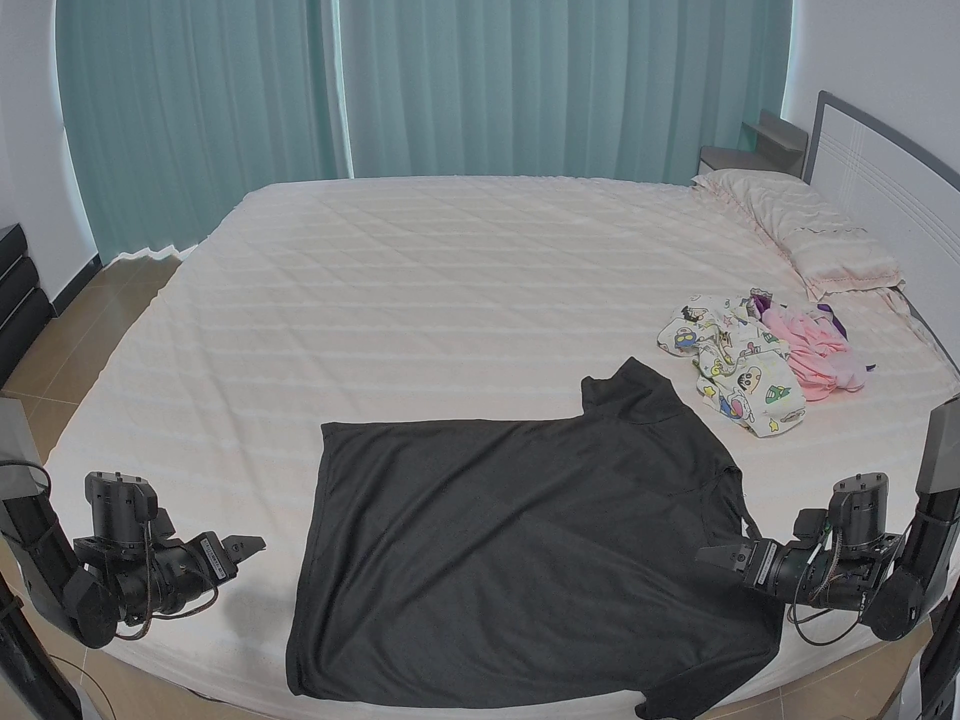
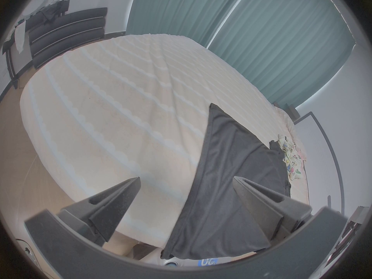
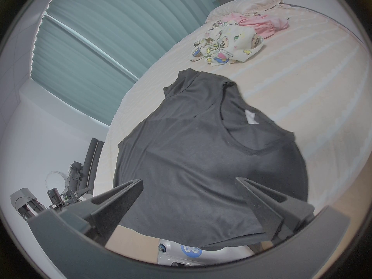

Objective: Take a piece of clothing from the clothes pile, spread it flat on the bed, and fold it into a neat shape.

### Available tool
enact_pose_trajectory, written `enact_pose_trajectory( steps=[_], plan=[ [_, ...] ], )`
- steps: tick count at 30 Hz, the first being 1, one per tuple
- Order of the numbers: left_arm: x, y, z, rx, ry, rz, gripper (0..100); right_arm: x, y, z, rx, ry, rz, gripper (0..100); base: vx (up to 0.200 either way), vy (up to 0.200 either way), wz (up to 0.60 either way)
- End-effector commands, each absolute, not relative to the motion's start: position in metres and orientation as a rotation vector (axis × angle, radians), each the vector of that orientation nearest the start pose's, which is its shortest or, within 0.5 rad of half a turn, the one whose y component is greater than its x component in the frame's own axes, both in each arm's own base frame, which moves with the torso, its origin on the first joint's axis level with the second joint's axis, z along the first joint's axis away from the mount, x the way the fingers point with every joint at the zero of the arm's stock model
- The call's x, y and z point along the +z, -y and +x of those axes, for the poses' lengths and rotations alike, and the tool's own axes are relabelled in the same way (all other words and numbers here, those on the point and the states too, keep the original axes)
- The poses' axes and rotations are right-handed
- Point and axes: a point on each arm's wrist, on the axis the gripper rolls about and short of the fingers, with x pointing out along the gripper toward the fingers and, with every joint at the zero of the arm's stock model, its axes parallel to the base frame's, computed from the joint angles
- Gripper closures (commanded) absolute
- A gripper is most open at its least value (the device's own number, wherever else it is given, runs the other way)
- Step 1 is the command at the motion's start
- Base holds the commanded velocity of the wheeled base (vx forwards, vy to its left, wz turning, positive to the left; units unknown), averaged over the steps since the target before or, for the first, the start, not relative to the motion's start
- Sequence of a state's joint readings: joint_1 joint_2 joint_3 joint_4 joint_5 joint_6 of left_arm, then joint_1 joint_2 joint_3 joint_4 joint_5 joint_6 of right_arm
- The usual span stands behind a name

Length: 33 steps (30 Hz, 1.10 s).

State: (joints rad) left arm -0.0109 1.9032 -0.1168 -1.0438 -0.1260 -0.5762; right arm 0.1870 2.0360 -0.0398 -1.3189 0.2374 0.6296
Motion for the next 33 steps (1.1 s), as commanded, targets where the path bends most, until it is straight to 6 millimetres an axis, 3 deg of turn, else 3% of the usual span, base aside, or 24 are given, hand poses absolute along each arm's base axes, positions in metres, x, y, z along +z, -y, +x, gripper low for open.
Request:
enact_pose_trajectory(
  steps=[1,7,19,25,33],
  plan=[
    [0.0267,0.0054,0.2101,0.087,-0.763,-0.591,0,0.0141,-0.046,0.2056,0.187,-0.79,0.611,0,0.2,0.0,0.0],
    [0.0264,0.0057,0.2093,0.087,-0.766,-0.587,0,0.014,-0.0462,0.2052,0.188,-0.792,0.61,0,0.2,0.0,0.0],
    [0.0253,0.0069,0.2085,0.085,-0.775,-0.587,0,0.0143,-0.0478,0.2048,0.196,-0.793,0.607,0,0.0,0.0,0.0],
    [0.025,0.0085,0.2076,0.079,-0.781,-0.584,0,0.014,-0.0478,0.2048,0.195,-0.794,0.607,0,0.0,-0.2,0.0],
    [0.0248,0.0136,0.207,0.066,-0.789,-0.598,0,0.0138,-0.0479,0.2052,0.195,-0.794,0.607,0,0.0,0.0,0.0]
  ],
)
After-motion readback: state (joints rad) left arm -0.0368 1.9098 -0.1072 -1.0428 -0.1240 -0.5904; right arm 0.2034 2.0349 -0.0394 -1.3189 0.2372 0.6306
